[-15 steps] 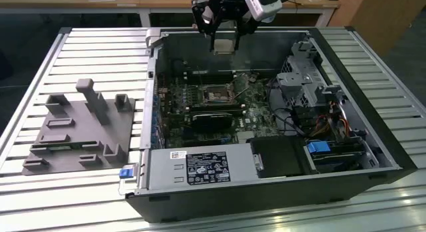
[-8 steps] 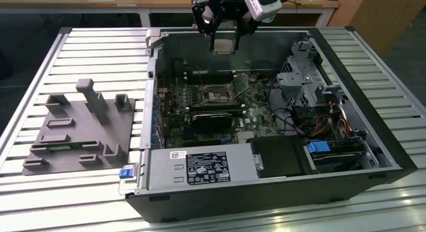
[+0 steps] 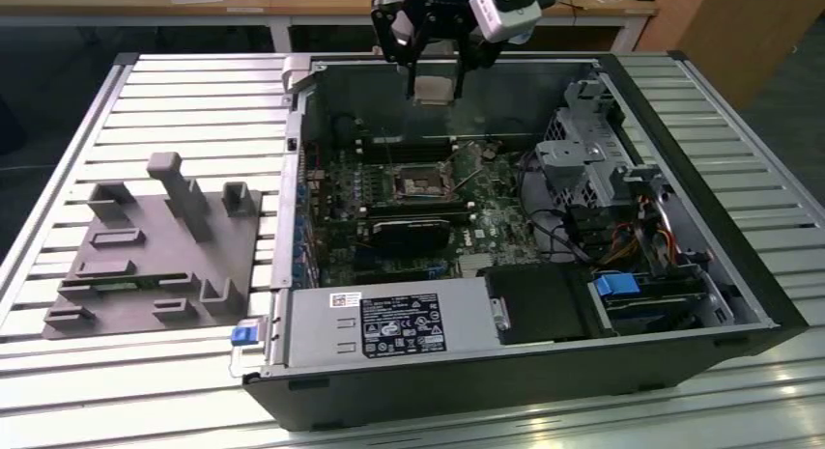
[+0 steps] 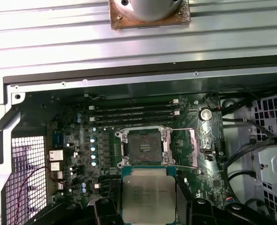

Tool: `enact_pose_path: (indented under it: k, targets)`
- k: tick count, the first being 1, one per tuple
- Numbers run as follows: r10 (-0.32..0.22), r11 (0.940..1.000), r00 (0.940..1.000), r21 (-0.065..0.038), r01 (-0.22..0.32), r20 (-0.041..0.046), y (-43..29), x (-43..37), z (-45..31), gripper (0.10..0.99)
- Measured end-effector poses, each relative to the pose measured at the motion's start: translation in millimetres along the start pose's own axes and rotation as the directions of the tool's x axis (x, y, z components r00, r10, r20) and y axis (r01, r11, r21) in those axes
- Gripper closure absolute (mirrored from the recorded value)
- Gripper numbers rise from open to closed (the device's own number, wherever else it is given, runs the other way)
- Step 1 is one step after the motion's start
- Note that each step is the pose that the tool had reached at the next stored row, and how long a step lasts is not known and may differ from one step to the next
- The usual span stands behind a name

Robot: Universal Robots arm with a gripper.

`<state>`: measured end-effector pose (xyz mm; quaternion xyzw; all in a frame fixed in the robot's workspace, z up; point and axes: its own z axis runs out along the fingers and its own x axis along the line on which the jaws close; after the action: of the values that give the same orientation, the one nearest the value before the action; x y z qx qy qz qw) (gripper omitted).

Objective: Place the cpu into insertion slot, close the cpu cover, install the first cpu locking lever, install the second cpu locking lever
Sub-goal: 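Place the cpu into insertion slot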

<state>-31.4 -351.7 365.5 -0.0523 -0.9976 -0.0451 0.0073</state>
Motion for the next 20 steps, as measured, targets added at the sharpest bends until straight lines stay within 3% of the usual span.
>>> enact_pose_path:
  k: [5, 10, 20]
  targets:
    - [0.064, 0.9979, 0.9979, -0.001, -0.064, 0.0057, -0.1, 0.4, 0.6, 0.545]
    - [0.13, 0.9915, 0.9914, -0.003, -0.13, 0.0115, -0.1, 0.9, 1.4, 0.545]
    - [0.249, 0.9685, 0.9683, -0.008, -0.249, 0.0217, 0.4, 1.0, 2.6, 0.545]
